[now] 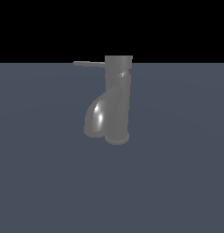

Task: Turn on the faucet by rotating a designated handle.

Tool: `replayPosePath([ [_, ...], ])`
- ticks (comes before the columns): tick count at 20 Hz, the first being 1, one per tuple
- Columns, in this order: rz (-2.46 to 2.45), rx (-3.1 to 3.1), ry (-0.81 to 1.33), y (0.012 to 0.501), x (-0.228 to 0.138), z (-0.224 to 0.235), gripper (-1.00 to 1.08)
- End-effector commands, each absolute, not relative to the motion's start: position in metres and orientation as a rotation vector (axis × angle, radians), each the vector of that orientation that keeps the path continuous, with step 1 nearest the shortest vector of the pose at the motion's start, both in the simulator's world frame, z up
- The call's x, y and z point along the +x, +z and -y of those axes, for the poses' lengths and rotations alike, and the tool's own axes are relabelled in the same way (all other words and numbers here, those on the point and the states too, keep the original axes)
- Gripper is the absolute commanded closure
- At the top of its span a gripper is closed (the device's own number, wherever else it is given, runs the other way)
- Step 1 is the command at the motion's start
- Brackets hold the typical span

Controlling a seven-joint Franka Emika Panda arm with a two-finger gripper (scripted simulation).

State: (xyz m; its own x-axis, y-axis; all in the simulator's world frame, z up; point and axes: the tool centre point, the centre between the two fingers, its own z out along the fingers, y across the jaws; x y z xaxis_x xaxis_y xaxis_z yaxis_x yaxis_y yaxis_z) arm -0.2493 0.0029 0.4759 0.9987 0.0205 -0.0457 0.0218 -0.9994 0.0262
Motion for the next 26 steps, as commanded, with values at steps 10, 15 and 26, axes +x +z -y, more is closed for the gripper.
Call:
replayPosePath([
  [10,-0.07,3.153,-0.036,0.482,-0.243,-0.004,1.08],
  [15,-0.059,3.153,-0.038,0.482,-0.242,-0.004,1.08],
  [26,0.124,3.17,-0.042,0.478,-0.22,-0.008,1.08],
])
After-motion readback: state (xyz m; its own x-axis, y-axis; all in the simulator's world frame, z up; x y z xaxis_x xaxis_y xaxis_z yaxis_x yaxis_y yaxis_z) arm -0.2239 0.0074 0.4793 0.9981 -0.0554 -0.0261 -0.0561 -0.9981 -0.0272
